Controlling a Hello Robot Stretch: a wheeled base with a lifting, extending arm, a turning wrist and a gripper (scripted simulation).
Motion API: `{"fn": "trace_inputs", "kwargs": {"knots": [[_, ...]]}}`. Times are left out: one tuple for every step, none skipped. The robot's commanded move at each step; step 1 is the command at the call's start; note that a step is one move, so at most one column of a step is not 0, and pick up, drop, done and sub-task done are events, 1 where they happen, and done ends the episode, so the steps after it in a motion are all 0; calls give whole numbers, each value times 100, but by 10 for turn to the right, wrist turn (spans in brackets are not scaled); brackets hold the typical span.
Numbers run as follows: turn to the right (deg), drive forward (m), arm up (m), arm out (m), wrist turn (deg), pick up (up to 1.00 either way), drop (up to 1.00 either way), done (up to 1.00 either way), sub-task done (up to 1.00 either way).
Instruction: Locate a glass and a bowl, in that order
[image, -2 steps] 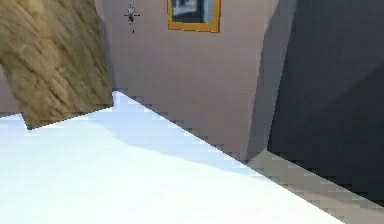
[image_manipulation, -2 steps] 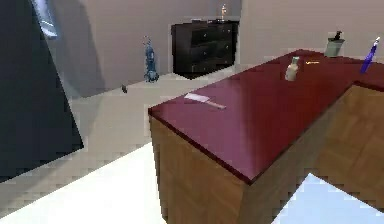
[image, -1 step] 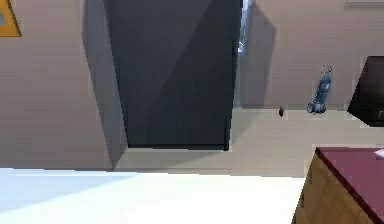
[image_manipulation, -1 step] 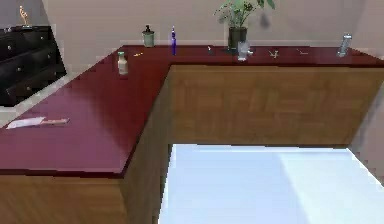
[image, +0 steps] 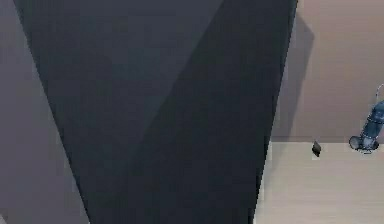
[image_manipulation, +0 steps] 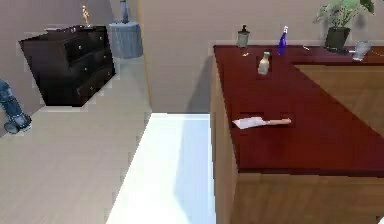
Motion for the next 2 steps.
{"fn": "trace_inputs", "kwargs": {"knots": [[450, 0, 0, 0, 0, 0, 0, 0, 0], [360, 0, 0, 0, 0, 0, 0, 0, 0]]}}
